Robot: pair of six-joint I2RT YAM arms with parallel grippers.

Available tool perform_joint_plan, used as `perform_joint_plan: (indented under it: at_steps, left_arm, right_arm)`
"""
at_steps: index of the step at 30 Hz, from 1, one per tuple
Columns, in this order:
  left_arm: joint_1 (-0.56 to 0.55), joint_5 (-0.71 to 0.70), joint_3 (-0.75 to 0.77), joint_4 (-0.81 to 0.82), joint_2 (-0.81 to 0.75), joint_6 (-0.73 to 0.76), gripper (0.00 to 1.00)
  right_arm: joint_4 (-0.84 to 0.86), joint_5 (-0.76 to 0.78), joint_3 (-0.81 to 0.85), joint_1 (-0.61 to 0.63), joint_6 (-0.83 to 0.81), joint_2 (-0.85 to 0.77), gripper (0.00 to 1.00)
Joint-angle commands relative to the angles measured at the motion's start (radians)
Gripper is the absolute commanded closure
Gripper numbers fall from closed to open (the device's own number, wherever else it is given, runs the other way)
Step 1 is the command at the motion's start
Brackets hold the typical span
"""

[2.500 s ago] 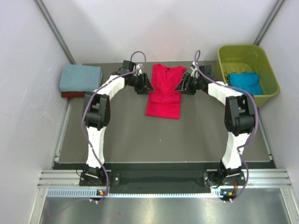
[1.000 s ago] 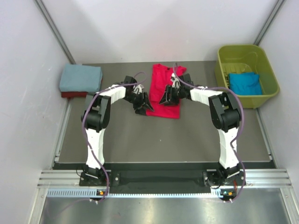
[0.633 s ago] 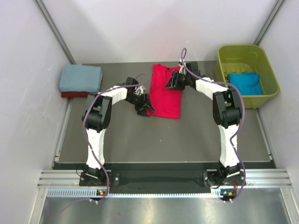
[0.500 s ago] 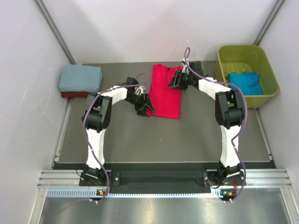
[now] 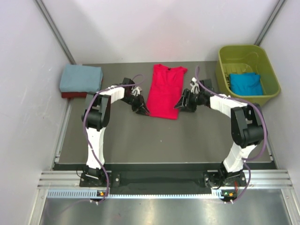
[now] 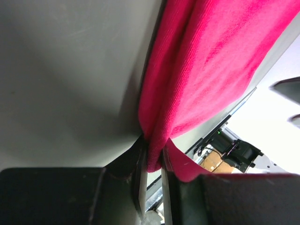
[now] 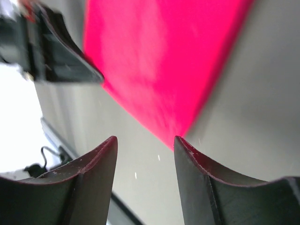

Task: Fold and stack the t-shirts
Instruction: Fold the tshirt

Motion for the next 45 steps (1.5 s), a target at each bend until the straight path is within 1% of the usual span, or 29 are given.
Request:
perform_joint_plan:
  at_steps: [1,4,7,11,17,29,32,34,36,40,41,42,43,44,45]
  left_arm:
    - [0.013,-0.078,-0.025,-0.025,-0.011,0.042,0.79]
    - [0.012,-0.064,-0.051,-0.008,-0.016,0.031,0.78]
    - [0.01,-0.064,-0.062,-0.002,-0.019,0.031,0.78]
    - [0.007,-0.064,-0.067,0.001,-0.028,0.033,0.78]
    - [-0.01,-0.053,-0.071,0.014,-0.036,0.023,0.79]
    - [-0.033,-0.032,-0.064,0.032,-0.034,0.003,0.8]
    - [-0.033,-0.03,-0.07,0.028,-0.036,0.005,0.8]
    - [-0.033,-0.029,-0.08,0.029,-0.041,0.005,0.8]
    - [-0.033,-0.029,-0.088,0.029,-0.05,0.003,0.82]
    - [-0.033,-0.029,-0.111,0.02,-0.071,0.011,0.85]
    - [-0.033,-0.032,-0.116,0.014,-0.076,0.02,0.89]
    - [-0.033,-0.032,-0.119,0.011,-0.086,0.026,0.92]
    - [-0.033,-0.032,-0.128,0.006,-0.093,0.031,0.94]
    - [-0.033,-0.029,-0.133,0.006,-0.099,0.039,1.0]
    - [-0.033,-0.017,-0.14,0.005,-0.114,0.04,1.0]
  right_arm:
    - [0.059,-0.046,-0.09,-0.014,0.052,-0.054,0.48]
    - [0.114,-0.059,-0.151,-0.015,0.101,-0.031,0.47]
    - [0.162,-0.063,-0.173,-0.014,0.141,0.015,0.46]
    - [0.166,-0.071,-0.148,-0.011,0.14,0.073,0.46]
    - [0.188,-0.068,-0.136,0.015,0.161,0.107,0.46]
    - [0.182,-0.085,-0.159,0.067,0.18,0.106,0.52]
    - [0.186,-0.083,-0.168,0.069,0.181,0.102,0.59]
    - [0.183,-0.079,-0.17,0.067,0.172,0.099,0.74]
    - [0.172,-0.069,-0.168,0.066,0.163,0.092,0.88]
    - [0.159,-0.057,-0.179,0.058,0.151,0.063,0.93]
    - [0.156,-0.056,-0.184,0.055,0.143,0.046,0.95]
    - [0.151,-0.052,-0.188,0.054,0.137,0.037,0.99]
    - [0.148,-0.052,-0.196,0.051,0.131,0.027,1.0]
    - [0.145,-0.052,-0.202,0.049,0.128,0.006,1.0]
    - [0.14,-0.055,-0.208,0.044,0.12,-0.006,1.0]
